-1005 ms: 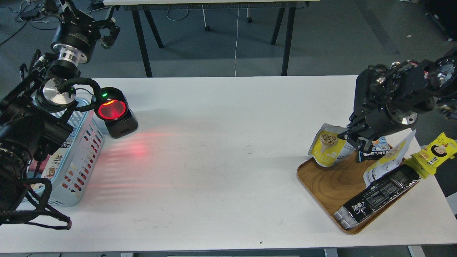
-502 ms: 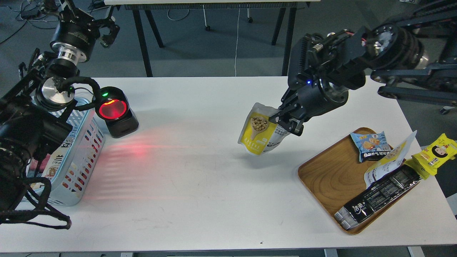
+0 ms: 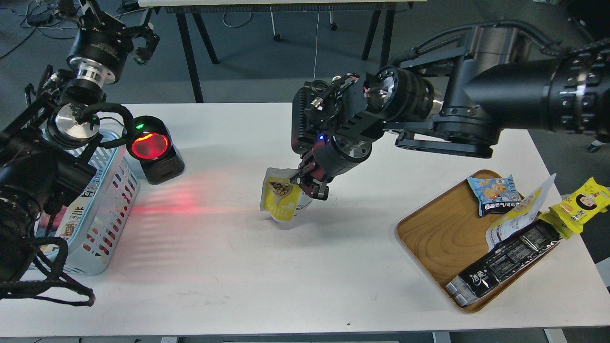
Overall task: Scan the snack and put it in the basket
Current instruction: 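Lift the pouch off the tray and carry it toward the table center, then release the pouch on the table and withdraw the right gripper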
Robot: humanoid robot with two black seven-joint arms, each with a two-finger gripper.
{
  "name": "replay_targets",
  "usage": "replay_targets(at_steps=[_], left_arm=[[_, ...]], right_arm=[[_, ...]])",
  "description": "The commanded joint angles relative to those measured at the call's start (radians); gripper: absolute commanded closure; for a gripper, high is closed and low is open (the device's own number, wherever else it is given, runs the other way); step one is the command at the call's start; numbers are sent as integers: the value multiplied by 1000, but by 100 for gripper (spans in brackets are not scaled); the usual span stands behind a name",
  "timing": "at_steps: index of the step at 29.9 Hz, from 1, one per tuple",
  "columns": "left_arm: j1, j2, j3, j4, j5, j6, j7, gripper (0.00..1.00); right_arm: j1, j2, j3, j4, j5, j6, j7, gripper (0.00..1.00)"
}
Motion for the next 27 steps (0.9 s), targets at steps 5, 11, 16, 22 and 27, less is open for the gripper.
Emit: replay_targets(at_steps=[5, 11, 16, 22, 27], left_arm=[[6, 2, 0, 0, 0, 0, 0, 0], [8, 2, 0, 1, -2, 0, -2, 0], [8, 2, 0, 1, 0, 0, -2, 0], [3, 2, 0, 1, 0, 0, 0, 0], [-11, 12, 0, 1, 0, 0, 1, 0]], right_arm=[[-44, 12, -2, -63, 0, -1, 0, 100], [-47, 12, -2, -66, 0, -1, 0, 88], [-41, 12, 7, -49, 6, -1, 0, 49], [8, -33, 56, 28, 44, -1, 0, 18], [72, -166, 76, 86, 124, 2, 0, 5]])
